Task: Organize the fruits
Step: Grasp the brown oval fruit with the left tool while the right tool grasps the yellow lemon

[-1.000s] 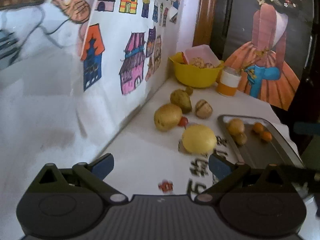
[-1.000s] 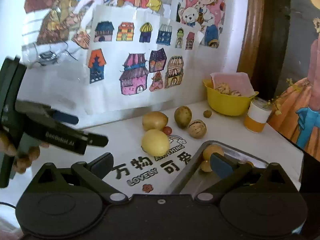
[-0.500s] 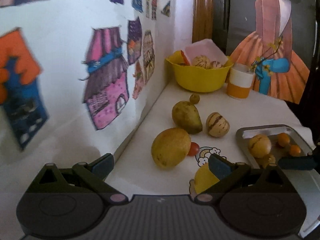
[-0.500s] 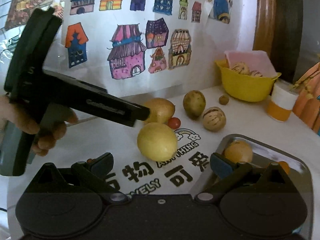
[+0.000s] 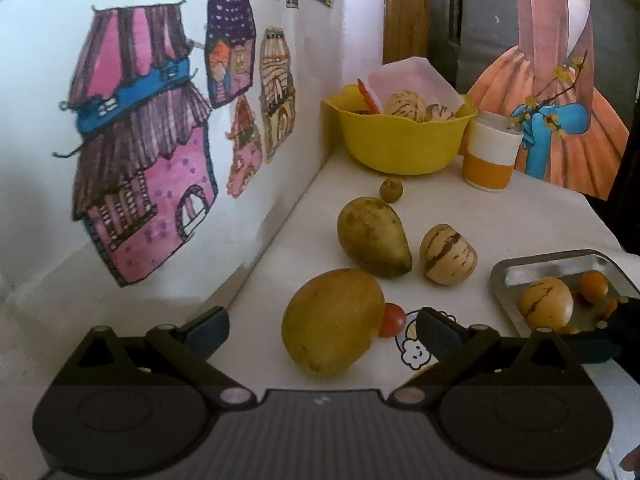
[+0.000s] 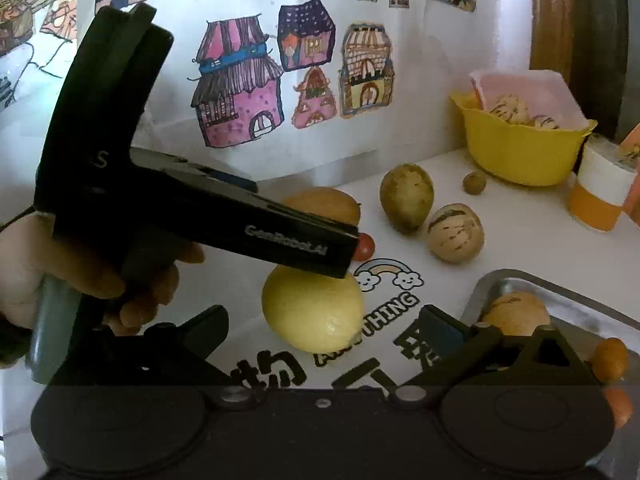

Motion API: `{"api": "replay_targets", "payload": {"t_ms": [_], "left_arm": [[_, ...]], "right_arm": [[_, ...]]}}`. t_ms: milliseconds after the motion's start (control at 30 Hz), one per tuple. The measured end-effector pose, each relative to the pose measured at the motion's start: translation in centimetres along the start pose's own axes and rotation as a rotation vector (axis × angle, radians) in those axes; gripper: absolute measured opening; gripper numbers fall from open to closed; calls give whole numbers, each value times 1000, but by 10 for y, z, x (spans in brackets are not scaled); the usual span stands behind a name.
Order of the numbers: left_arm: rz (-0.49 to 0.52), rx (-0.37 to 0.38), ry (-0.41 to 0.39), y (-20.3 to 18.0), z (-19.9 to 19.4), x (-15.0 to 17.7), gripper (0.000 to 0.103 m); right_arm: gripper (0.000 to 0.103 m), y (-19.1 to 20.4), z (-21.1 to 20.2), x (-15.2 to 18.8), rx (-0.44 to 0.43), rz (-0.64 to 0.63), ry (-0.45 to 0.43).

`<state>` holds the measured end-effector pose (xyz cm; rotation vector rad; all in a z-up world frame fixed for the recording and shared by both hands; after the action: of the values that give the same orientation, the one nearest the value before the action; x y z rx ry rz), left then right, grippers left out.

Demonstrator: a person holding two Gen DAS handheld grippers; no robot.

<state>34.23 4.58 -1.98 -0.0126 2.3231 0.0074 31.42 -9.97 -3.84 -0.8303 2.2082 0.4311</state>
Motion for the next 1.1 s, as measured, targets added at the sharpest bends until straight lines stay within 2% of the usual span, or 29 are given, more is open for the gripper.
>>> {"api": "replay_targets", "payload": {"t_ms": [167, 467, 733, 967, 1100], "left_arm": [[8, 28, -5, 2, 6, 1, 101], [-30, 61, -3, 9, 9, 3, 92], [-19, 62, -19, 10, 8, 7, 75], [-50, 115, -12, 9, 13, 6, 61], [-57, 117, -9, 9, 12, 7, 60]], "right_arm": [[96, -1, 9, -4, 2, -6, 16], [88, 0, 18, -4, -32, 5, 23], [81, 2, 23, -6, -44, 4, 22], [70, 4, 27, -5, -47, 13, 32], [61, 2, 29, -5, -36, 27, 32]]}}
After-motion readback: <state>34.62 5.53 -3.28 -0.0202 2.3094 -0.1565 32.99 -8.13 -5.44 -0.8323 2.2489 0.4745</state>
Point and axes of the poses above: each gripper's, at about its wrist camera, not at the fingertips, and z roughly the way its jaws point, y to its left, x to its underside, the point moved 3 cm from there along z, roughly the way its jaws point, and after that the axes turned 5 degrees about y, right-handed, at the moved point
